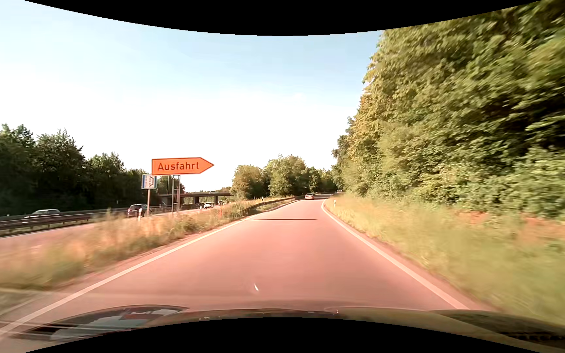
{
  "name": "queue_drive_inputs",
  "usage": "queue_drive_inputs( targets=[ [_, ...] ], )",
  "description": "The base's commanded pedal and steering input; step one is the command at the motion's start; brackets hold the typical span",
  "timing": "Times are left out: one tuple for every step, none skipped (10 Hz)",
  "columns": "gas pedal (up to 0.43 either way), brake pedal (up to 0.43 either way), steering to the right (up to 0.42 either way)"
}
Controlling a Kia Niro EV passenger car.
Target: Follow the waypoints while adhering to traffic rules and regulations
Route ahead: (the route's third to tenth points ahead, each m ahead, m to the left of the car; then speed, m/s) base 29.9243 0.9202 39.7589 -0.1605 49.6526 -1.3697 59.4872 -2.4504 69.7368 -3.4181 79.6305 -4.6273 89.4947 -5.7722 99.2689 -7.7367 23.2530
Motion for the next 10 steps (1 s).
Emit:
queue_drive_inputs(
  targets=[
    [0.197, 0.006, 0.011],
    [0.209, 0.006, 0.011],
    [0.209, 0.006, 0.011],
    [0.209, 0.006, 0.011],
    [0.209, 0.006, 0.011],
    [0.209, 0.006, 0.011],
    [0.209, 0.006, 0.011],
    [0.209, 0.006, 0.011],
    [0.209, 0.006, 0.012],
    [0.209, 0.006, 0.013]
  ],
)
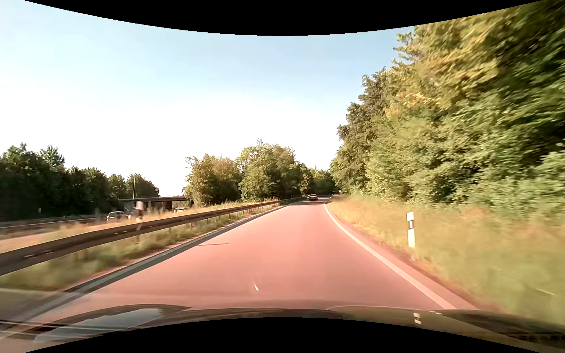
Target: Follow the waypoints while adhering to traffic rules and regulations
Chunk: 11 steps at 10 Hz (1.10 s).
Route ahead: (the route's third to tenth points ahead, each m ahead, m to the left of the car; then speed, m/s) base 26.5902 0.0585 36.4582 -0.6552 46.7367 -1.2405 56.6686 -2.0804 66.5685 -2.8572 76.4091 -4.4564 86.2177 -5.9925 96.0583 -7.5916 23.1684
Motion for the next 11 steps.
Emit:
queue_drive_inputs(
  targets=[
    [0.209, 0.006, 0.012],
    [0.209, 0.006, 0.012],
    [0.209, 0.006, 0.012],
    [0.209, 0.006, 0.013],
    [0.209, 0.006, 0.012],
    [0.209, 0.006, 0.012],
    [0.209, 0.006, 0.012],
    [0.209, 0.006, 0.012],
    [0.209, 0.006, 0.013],
    [0.209, 0.006, 0.012],
    [0.209, 0.006, 0.012]
  ],
)
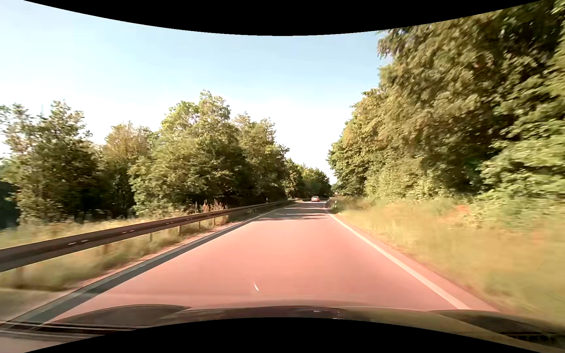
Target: Follow the waypoints while adhering to traffic rules and regulations
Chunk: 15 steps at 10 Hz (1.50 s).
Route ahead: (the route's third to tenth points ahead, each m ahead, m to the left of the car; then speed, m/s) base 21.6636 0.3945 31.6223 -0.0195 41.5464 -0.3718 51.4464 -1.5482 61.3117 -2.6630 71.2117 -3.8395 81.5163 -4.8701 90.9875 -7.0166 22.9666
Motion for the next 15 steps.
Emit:
queue_drive_inputs(
  targets=[
    [0.209, 0.006, 0.013],
    [0.197, 0.006, 0.012],
    [0.157, 0.006, 0.011],
    [0.118, 0.006, 0.009],
    [0.079, 0.006, 0.009],
    [0.067, 0.006, 0.008],
    [0.047, 0.006, 0.008],
    [0.039, 0.006, 0.009],
    [0.039, 0.006, 0.008],
    [0.039, 0.006, 0.008],
    [0.039, 0.006, 0.009],
    [0.039, 0.006, 0.01],
    [0.039, 0.006, 0.01],
    [0.039, 0.006, 0.01],
    [0.039, 0.006, 0.011]
  ],
)
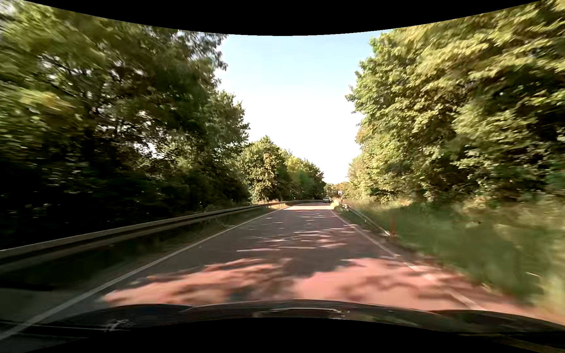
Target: Follow the waypoints while adhering to traffic rules and regulations
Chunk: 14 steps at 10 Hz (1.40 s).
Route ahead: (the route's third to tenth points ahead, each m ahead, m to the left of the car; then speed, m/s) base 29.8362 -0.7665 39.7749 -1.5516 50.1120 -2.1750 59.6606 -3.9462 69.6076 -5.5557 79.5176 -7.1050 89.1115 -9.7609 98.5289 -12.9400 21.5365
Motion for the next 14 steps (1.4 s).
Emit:
queue_drive_inputs(
  targets=[
    [0.039, 0.006, 0.011],
    [0.039, 0.006, 0.013],
    [0.039, 0.006, 0.014],
    [0.039, 0.006, 0.015],
    [0.039, 0.006, 0.015],
    [0.039, 0.006, 0.015],
    [0.039, 0.006, 0.015],
    [0.039, 0.006, 0.015],
    [0.039, 0.006, 0.015],
    [0.039, 0.006, 0.016],
    [0.039, 0.006, 0.017],
    [0.02, 0.006, 0.018],
    [0.008, 0.006, 0.019],
    [0.008, 0.006, 0.02]
  ],
)
